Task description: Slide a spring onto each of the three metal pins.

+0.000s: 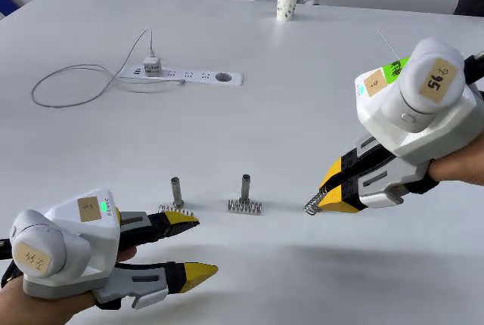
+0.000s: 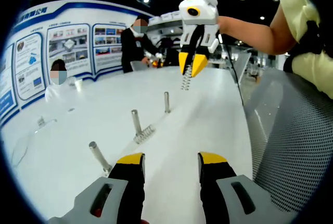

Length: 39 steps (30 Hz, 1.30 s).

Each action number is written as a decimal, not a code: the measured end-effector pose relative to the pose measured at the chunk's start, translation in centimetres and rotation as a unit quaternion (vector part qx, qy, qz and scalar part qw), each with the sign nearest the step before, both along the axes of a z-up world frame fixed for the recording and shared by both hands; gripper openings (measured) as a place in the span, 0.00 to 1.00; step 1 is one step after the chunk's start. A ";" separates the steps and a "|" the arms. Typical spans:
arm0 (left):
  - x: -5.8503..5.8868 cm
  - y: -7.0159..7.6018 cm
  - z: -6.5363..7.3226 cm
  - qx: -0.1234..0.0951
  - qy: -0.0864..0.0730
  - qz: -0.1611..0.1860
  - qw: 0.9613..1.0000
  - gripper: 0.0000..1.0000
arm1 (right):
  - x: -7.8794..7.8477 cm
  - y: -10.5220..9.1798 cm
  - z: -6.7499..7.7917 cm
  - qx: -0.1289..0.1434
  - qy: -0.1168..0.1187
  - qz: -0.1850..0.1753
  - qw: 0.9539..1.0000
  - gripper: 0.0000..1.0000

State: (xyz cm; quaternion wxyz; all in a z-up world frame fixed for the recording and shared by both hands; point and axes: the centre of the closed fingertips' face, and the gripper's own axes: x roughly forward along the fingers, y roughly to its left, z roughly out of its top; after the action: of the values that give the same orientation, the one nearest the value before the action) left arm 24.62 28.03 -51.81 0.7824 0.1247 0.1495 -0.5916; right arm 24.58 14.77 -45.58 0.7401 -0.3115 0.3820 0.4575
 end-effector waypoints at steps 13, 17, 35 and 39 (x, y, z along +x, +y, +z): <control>0.9 2.2 0.0 -0.007 0.004 0.046 0.999 0.46 | 1.7 -2.6 0.3 -0.047 -0.001 -0.012 0.999 0.12; 0.8 2.4 0.0 -0.006 0.005 0.052 0.999 0.47 | 2.7 -3.1 0.2 -0.055 0.001 -0.017 0.998 0.12; 1.0 3.1 0.1 -0.010 0.006 0.063 0.998 0.49 | 5.1 -3.7 -2.0 -0.089 0.029 -0.017 0.995 0.12; 1.0 3.2 0.1 -0.011 0.007 0.065 0.998 0.49 | 4.9 -3.6 -2.5 -0.093 0.039 -0.015 0.995 0.12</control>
State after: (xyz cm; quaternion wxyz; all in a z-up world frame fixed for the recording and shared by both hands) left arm 25.63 31.18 -51.74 0.8194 0.1021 0.1560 -0.5421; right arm 29.53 11.15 -48.07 0.6989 -0.3551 0.4562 0.4211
